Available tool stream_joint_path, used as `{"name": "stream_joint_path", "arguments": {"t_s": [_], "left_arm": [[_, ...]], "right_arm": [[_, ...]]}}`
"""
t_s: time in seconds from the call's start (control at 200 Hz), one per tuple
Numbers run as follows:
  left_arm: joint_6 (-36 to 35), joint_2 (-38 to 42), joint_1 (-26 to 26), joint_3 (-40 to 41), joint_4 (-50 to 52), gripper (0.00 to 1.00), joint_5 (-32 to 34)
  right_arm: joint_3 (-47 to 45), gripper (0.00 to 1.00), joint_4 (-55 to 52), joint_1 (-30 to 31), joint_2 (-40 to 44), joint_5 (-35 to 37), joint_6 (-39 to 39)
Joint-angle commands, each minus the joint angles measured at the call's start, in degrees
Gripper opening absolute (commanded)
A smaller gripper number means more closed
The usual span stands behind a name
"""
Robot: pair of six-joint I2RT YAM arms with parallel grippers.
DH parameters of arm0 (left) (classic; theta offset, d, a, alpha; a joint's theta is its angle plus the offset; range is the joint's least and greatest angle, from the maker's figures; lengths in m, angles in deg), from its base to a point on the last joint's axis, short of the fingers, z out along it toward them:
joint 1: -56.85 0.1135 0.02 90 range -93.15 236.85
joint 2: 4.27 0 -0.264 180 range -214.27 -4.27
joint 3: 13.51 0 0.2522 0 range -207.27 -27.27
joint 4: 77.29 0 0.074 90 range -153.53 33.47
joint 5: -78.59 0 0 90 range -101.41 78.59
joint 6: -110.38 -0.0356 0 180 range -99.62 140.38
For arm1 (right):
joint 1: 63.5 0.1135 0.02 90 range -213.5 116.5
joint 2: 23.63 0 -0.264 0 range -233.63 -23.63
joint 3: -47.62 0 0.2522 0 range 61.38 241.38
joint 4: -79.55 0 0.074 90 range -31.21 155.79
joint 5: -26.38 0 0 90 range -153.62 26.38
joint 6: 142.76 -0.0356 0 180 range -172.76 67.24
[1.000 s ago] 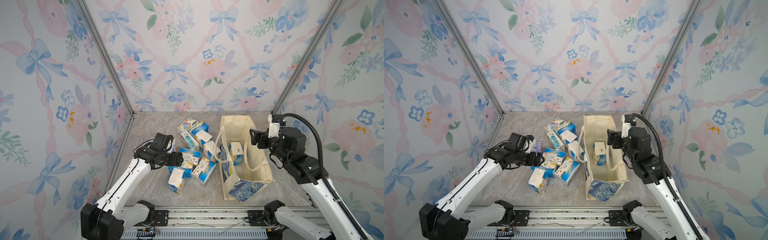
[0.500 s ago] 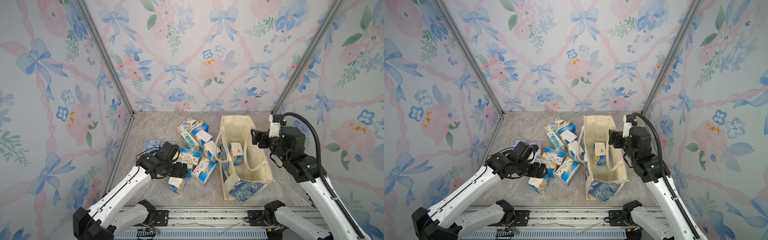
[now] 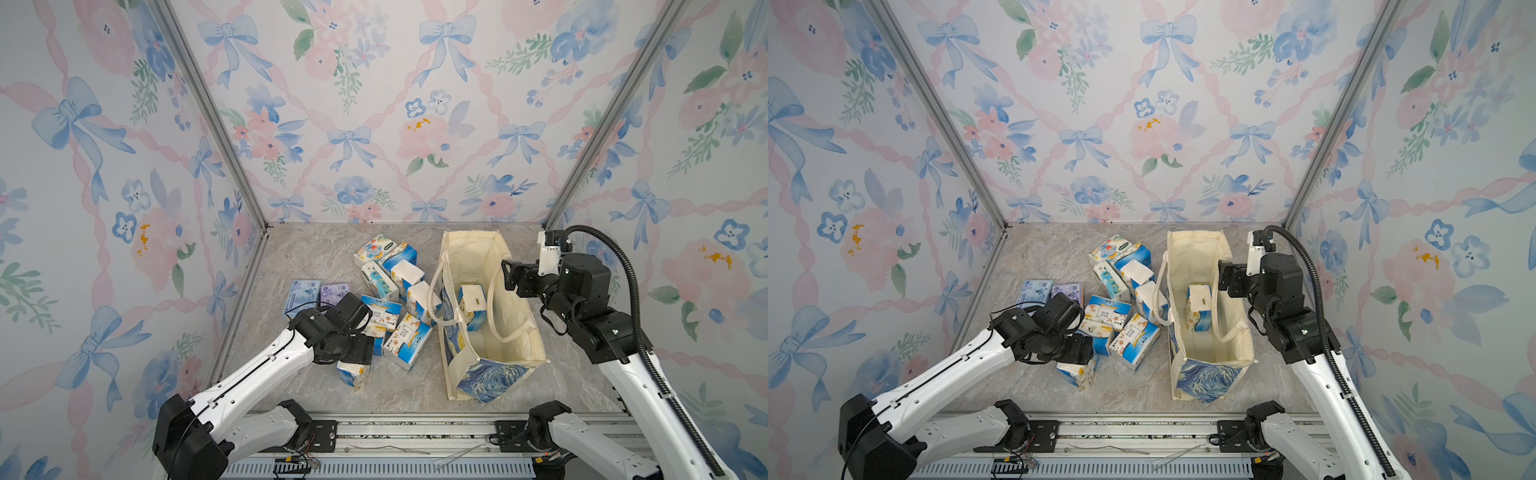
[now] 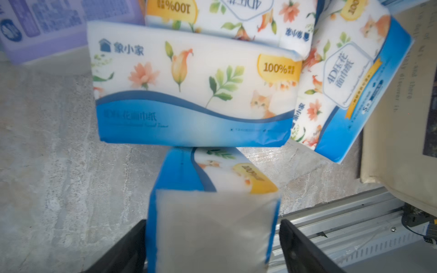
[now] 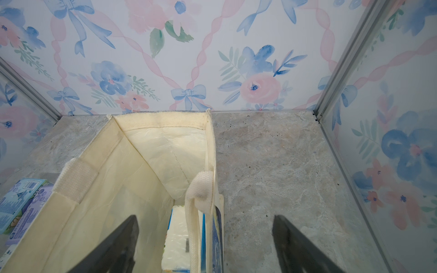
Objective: Put tissues into the canvas bag
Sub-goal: Pick up the pack of facial tissues from the center of the board.
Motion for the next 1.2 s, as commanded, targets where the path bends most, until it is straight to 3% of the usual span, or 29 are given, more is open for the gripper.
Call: {"name": "stream_joint_path", "arguments": {"t_s": [0.0, 0.145, 0.28, 0.425, 0.6, 0.905, 1.055, 1.195], "left_arm": [[2.4, -0.6, -0.9, 2.1, 1.7, 0.85, 1.8], [3.3, -1.9, -2.1, 2.8, 1.7, 0.79, 2.9], [3.2, -2.8, -2.2, 2.2, 1.7, 0.56, 3.3], [1.9, -2.1, -2.2, -0.7, 1.7, 0.47, 3.7], [-2.4, -2.0, -1.6, -10.7, 2.3, 0.46, 3.0], [-13.6, -9.8, -1.7, -39.4, 2.5, 0.47, 5.5], [-18.2, -15.8, -3.2, -50.1, 0.1, 0.47, 6.1], [-22.0, -20.5, -4.3, -55.3, -8.4, 0.46, -1.4]], "right_arm": [[-0.6, 0.89, 1.1, -0.7, 0.1, -1.3, -0.7], [-0.6, 0.89, 1.2, -0.7, -0.2, -1.6, -0.8], [-0.5, 0.89, 1.1, -0.8, -0.1, -1.7, -0.7], [-0.5, 0.89, 0.8, -1.0, -0.1, -1.6, -0.5], [-0.3, 0.89, -0.1, -2.1, -0.3, -1.0, 0.1], [2.0, 0.89, -6.4, -5.1, -4.9, 2.5, 0.8], [2.3, 0.84, -7.6, -5.8, -7.0, -4.0, 0.4], [2.9, 0.78, -7.4, -5.8, -7.7, -7.7, -0.5]]}}
